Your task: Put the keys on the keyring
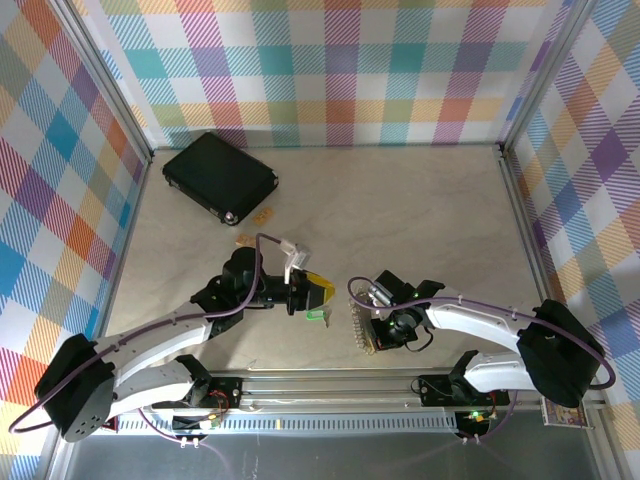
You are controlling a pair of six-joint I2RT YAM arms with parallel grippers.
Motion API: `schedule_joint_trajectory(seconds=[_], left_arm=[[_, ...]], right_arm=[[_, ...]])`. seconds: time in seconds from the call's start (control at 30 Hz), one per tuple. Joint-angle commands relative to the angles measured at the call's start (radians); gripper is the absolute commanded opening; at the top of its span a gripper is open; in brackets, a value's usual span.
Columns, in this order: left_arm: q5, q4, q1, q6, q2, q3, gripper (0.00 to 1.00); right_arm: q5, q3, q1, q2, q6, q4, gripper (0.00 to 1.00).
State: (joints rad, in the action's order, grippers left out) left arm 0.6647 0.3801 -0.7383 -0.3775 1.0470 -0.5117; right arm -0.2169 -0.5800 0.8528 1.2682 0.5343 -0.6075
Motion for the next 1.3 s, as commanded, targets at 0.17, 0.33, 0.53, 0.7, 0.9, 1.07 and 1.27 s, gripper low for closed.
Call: schedule_joint_trajectory(seconds=[0.17, 0.33, 0.53, 0.7, 0.9, 1.07, 1.27], left_arm=[[-0.057, -0.108, 0.014, 0.065, -0.125, -0.044, 0.23], [0.001, -0.126, 0.013, 0.084, -0.113, -0.113, 0.21], [0.073, -0.208, 0.014, 0.138, -0.110, -0.217, 0.20], [0.156, -0.303, 0.014, 0.200, -0.094, -0.332, 0.19], [0.252, -0.395, 0.013, 0.250, -0.071, -0.450, 0.18], [0.256, -0.414, 0.014, 0.273, -0.085, -0.500, 0.17], [0.265, -0.398, 0.014, 0.279, -0.098, -0.549, 0.14]], right_arm=[[0.063, -0.046, 0.060, -0.108, -0.045, -0.029, 0.00], [0.154, -0.113, 0.096, -0.238, -0.143, -0.028, 0.00], [0.185, -0.169, 0.112, -0.415, -0.365, -0.004, 0.00], [0.139, -0.265, 0.112, -0.494, -0.587, 0.009, 0.00], [0.017, -0.455, 0.112, -0.431, -0.727, 0.024, 0.00], [-0.056, -0.488, 0.111, -0.418, -0.721, 0.235, 0.00], [-0.142, -0.529, 0.108, -0.388, -0.710, 0.388, 0.00]])
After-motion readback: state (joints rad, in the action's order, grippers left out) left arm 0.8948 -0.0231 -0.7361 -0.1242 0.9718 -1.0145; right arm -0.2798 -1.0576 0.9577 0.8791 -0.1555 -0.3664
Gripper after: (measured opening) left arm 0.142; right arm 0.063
